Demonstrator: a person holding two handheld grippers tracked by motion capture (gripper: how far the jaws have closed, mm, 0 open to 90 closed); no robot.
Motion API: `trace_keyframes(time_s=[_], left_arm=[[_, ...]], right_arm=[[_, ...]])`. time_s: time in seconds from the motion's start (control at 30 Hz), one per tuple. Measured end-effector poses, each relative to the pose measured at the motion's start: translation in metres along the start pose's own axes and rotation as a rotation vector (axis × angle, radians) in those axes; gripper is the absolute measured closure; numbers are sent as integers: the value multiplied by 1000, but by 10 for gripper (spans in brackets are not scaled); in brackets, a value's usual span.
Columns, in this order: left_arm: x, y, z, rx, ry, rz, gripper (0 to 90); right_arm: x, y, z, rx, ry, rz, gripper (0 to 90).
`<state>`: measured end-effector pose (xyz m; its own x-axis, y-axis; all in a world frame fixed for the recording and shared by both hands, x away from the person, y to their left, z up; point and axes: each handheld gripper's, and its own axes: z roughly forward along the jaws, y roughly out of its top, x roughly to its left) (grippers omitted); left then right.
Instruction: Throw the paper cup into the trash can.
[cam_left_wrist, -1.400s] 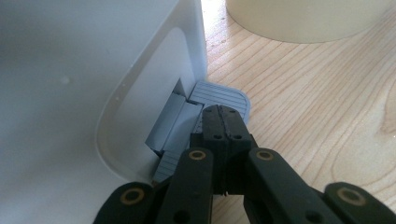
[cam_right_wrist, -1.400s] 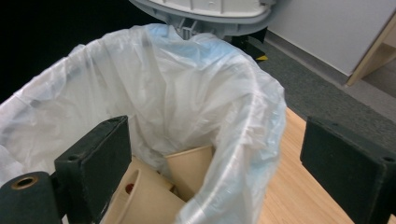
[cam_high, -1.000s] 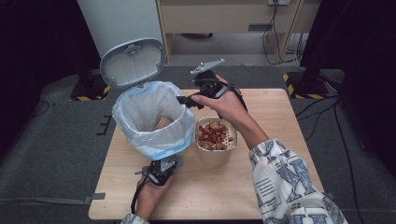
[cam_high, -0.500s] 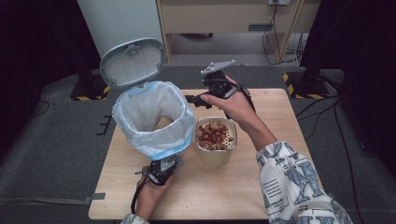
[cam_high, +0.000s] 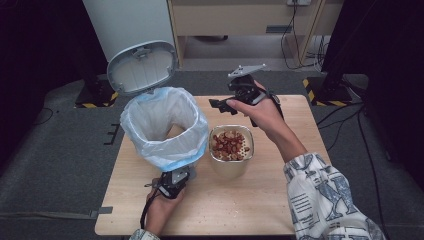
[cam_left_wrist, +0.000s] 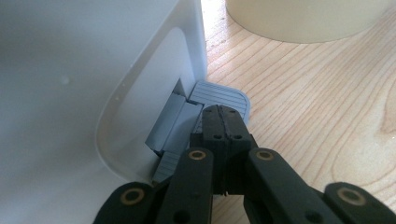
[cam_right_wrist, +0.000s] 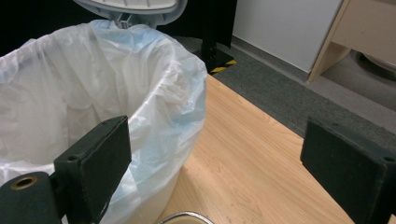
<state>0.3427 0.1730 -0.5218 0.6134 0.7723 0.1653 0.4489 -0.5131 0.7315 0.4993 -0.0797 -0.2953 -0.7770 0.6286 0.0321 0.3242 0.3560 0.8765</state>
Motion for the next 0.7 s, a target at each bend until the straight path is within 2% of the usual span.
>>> trace_keyframes(time_s=[0.7], left_arm=[[0, 0, 0, 0, -1, -2, 894]], right_arm=[[-25, -15, -22, -12, -52, 35, 90]])
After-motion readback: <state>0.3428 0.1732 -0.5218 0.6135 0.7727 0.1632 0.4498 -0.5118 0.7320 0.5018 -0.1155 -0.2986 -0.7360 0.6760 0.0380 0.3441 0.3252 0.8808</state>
